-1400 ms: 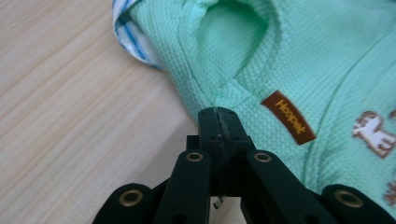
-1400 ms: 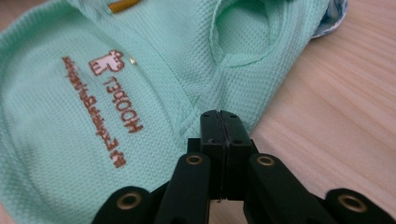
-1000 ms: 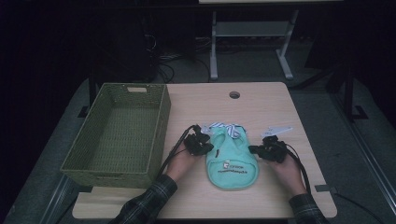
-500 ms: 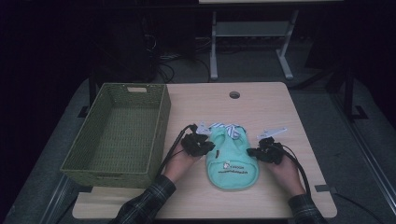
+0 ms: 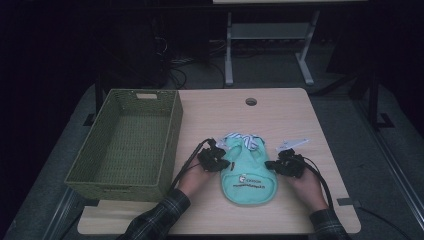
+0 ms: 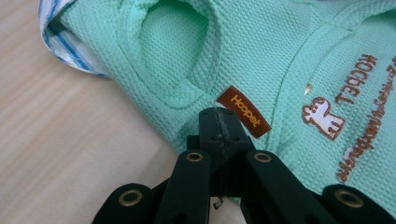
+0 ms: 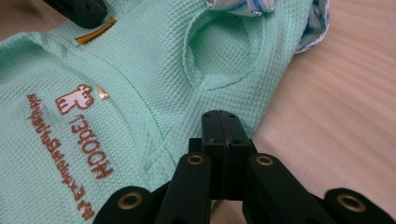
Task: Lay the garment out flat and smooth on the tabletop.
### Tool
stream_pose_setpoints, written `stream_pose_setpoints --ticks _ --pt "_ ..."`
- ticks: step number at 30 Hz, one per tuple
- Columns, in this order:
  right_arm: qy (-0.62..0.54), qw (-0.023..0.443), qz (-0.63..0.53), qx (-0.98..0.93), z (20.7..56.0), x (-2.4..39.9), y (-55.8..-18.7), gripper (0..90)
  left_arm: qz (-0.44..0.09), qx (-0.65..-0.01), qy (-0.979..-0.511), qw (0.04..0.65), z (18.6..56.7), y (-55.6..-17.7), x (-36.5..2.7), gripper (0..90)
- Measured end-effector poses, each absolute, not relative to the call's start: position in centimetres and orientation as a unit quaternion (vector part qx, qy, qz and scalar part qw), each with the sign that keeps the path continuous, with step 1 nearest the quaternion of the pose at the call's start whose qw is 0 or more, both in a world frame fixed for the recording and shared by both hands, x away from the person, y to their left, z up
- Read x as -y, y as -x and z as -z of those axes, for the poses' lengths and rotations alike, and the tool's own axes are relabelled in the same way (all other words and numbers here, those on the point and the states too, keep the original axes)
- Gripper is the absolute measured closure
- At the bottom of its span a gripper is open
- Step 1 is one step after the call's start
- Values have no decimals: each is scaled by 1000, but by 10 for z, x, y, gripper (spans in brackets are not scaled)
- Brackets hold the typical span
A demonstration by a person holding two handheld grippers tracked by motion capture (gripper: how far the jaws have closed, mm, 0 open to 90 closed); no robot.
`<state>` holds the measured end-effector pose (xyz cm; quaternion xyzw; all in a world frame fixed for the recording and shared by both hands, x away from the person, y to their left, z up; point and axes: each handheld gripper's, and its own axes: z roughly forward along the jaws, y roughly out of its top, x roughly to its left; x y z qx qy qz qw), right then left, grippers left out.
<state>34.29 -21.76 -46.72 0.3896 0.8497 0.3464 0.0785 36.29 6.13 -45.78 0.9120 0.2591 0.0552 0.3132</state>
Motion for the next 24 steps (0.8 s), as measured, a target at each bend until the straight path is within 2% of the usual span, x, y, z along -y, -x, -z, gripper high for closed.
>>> stream_pose_setpoints --ticks 9,19,24 --pt "-381 64 -341 -857 465 216 -320 900 -44 -233 -922 305 456 -339 -64 896" --pt "-357 50 -340 -868 464 209 -297 899 -33 -232 -926 297 454 -326 -73 896" --pt "-349 61 -355 -865 461 209 -296 883 -38 -237 -921 306 448 -328 -76 885"
